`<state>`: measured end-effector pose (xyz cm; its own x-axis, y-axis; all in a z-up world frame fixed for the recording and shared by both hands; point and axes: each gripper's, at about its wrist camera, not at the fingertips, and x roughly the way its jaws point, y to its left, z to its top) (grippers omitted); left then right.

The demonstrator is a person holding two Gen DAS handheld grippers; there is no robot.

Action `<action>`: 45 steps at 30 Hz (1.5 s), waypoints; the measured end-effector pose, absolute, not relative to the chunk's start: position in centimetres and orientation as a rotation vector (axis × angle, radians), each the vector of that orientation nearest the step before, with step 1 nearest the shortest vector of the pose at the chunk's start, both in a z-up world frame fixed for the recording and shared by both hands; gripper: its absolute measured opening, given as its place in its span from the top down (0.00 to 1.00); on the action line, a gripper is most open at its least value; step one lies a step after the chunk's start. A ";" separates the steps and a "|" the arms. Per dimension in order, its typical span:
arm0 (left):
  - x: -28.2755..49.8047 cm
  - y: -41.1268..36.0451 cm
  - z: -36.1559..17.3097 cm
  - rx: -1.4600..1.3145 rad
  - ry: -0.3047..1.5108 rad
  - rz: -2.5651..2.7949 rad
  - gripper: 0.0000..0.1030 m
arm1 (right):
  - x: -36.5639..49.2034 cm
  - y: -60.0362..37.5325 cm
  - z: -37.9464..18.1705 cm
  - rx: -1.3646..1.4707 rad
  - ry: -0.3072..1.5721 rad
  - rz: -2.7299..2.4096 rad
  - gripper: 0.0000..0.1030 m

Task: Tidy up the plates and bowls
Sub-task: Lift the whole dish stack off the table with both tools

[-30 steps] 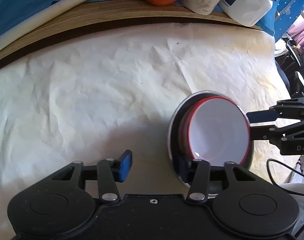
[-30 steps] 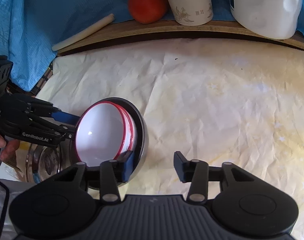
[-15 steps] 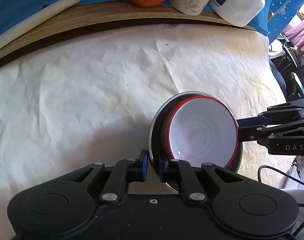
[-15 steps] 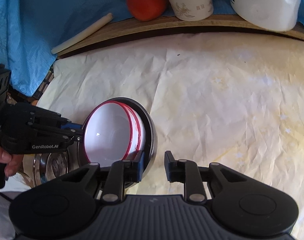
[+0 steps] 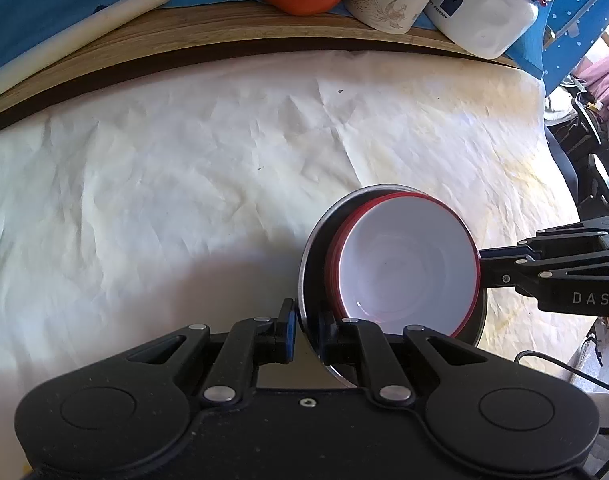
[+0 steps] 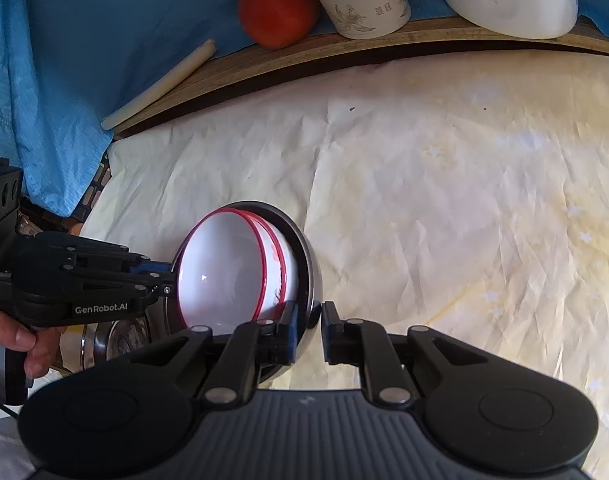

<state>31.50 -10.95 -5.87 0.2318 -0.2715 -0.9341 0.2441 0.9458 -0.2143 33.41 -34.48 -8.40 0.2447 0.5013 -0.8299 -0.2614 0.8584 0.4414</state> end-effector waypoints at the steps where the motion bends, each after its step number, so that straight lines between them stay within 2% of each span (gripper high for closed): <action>1: 31.5 -11.0 -5.9 -0.024 1.289 -0.352 0.91 | 33.4 -34.4 -8.4 0.228 1.218 0.525 0.87; 45: 30.2 -12.3 -5.6 -0.069 1.264 -0.290 0.91 | 31.4 -37.1 -9.8 0.386 1.228 0.416 0.90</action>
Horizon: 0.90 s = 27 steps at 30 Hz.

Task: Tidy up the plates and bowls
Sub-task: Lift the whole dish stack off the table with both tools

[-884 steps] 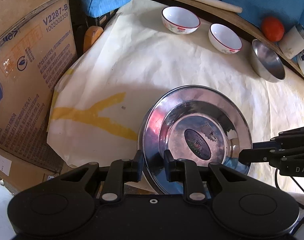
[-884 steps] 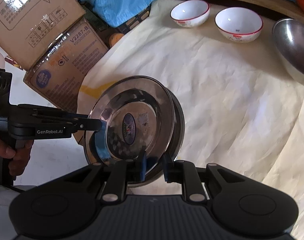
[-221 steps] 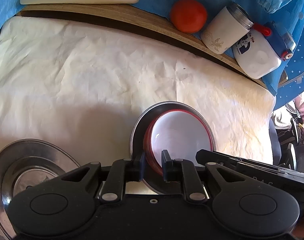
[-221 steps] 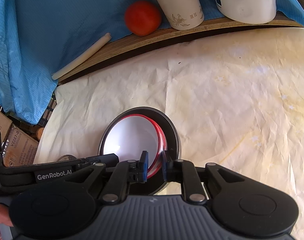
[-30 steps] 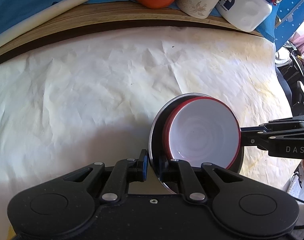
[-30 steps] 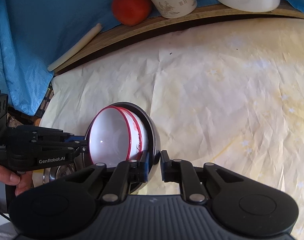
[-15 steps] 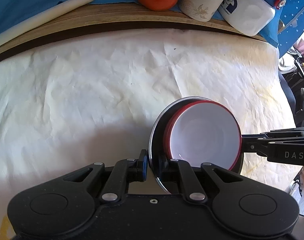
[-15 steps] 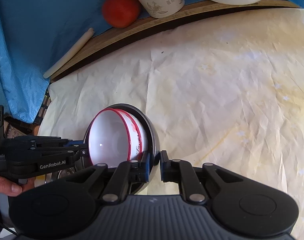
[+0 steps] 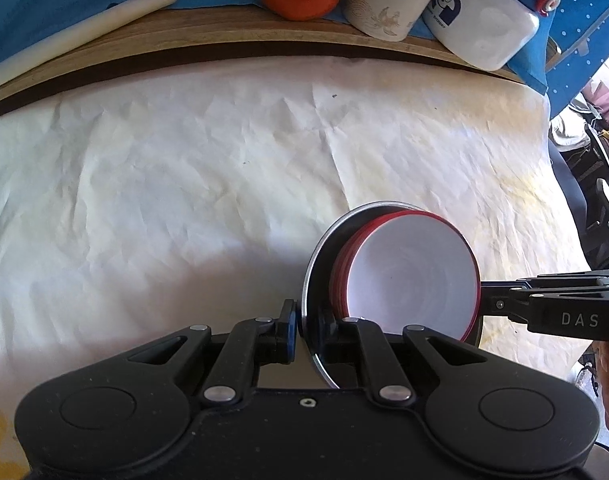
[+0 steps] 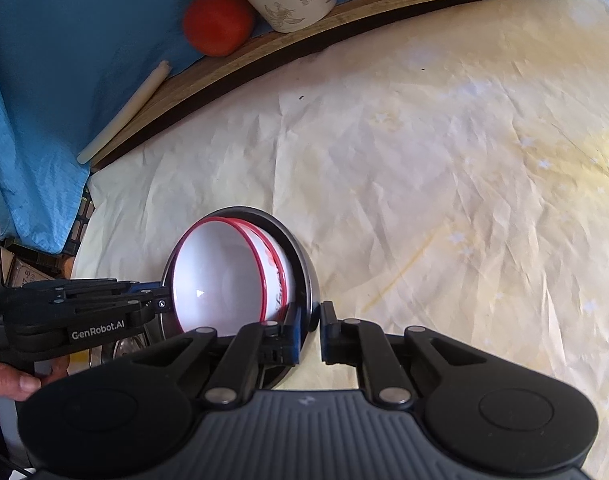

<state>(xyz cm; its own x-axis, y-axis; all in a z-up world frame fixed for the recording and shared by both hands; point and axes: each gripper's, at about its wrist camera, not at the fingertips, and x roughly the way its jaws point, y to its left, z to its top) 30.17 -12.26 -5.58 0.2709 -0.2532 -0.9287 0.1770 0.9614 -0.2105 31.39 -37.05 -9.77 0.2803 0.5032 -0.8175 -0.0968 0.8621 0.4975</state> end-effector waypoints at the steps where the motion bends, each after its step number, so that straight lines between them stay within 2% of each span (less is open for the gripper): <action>1: 30.1 -12.3 -5.6 -0.069 1.264 -0.292 0.91 | 31.4 -37.1 -9.8 0.386 1.228 0.416 0.90; 27: 29.0 -11.5 -5.2 -0.105 1.254 -0.284 0.91 | 31.0 -36.8 -9.4 0.346 1.227 0.450 0.90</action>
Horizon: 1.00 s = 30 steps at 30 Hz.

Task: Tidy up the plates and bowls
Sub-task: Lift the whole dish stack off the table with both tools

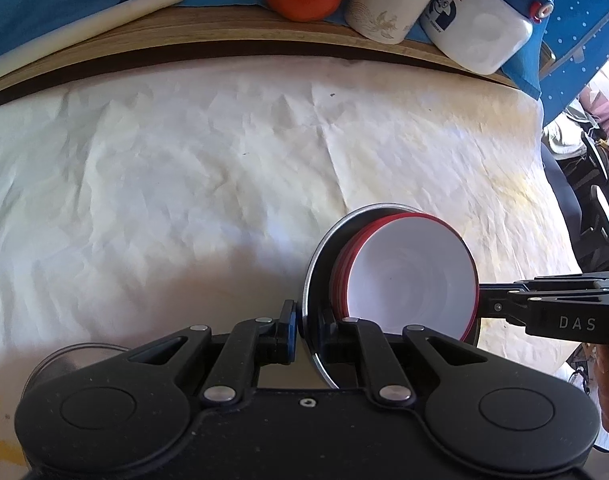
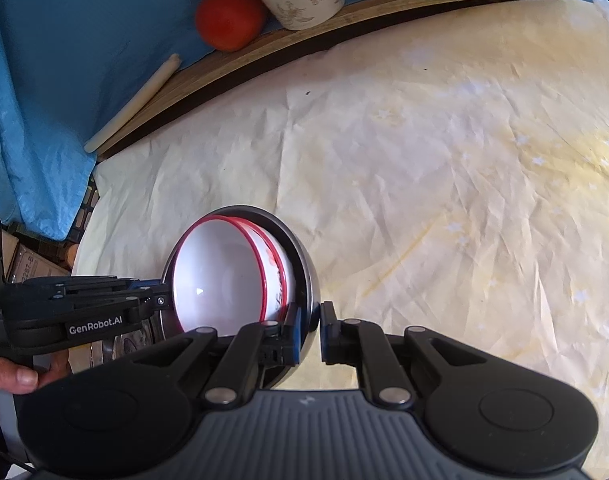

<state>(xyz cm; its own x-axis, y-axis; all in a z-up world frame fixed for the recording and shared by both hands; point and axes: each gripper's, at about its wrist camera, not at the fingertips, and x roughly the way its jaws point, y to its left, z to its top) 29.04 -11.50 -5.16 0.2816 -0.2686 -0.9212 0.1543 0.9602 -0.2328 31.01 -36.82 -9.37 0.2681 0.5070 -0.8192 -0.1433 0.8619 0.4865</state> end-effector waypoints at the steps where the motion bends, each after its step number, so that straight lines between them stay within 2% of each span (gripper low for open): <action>1: 29.0 -11.3 -5.1 -0.108 1.253 -0.280 0.91 | 31.1 -36.7 -9.3 0.343 1.227 0.455 0.90; 30: 27.4 -7.6 -3.5 -0.170 1.227 -0.222 0.91 | 31.4 -33.0 -7.3 0.255 1.229 0.550 0.90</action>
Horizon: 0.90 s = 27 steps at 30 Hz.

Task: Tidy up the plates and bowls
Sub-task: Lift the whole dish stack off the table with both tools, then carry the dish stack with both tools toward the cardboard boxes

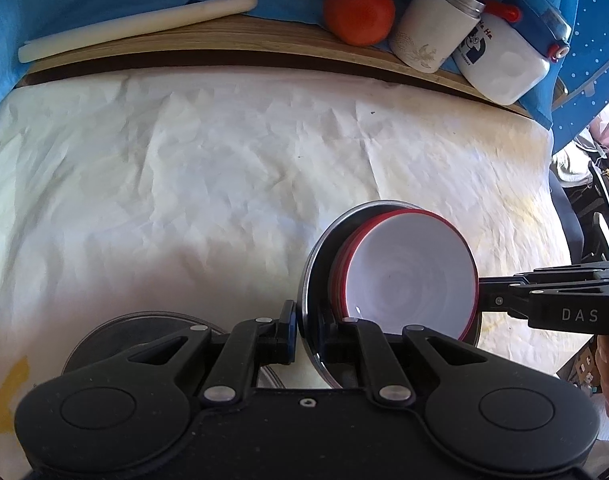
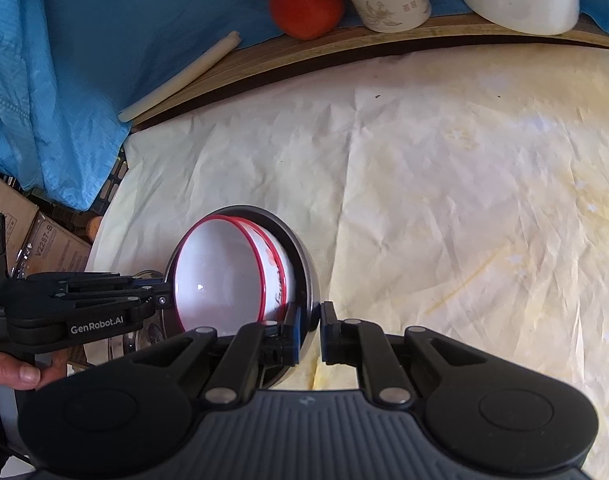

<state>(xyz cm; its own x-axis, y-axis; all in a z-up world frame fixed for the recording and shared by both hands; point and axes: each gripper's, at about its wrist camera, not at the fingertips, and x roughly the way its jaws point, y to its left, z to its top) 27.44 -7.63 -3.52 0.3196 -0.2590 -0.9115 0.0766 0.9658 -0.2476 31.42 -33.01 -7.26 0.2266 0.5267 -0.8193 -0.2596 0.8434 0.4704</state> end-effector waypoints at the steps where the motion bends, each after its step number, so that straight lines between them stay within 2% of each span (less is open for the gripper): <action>1: 27.4 -7.5 -3.5 -0.173 1.227 -0.220 0.91 | 31.5 -33.0 -7.3 0.254 1.229 0.554 0.90; 27: 26.0 -3.7 -2.3 -0.256 1.217 -0.136 0.92 | 32.8 -29.4 -6.4 0.209 1.240 0.668 0.90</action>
<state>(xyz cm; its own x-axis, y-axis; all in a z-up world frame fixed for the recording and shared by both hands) 26.03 -3.71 -2.33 0.3434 -0.2393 -0.9082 -0.0332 0.9633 -0.2663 32.83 -29.39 -6.36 0.1646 0.5732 -0.8027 -0.3554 0.7936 0.4938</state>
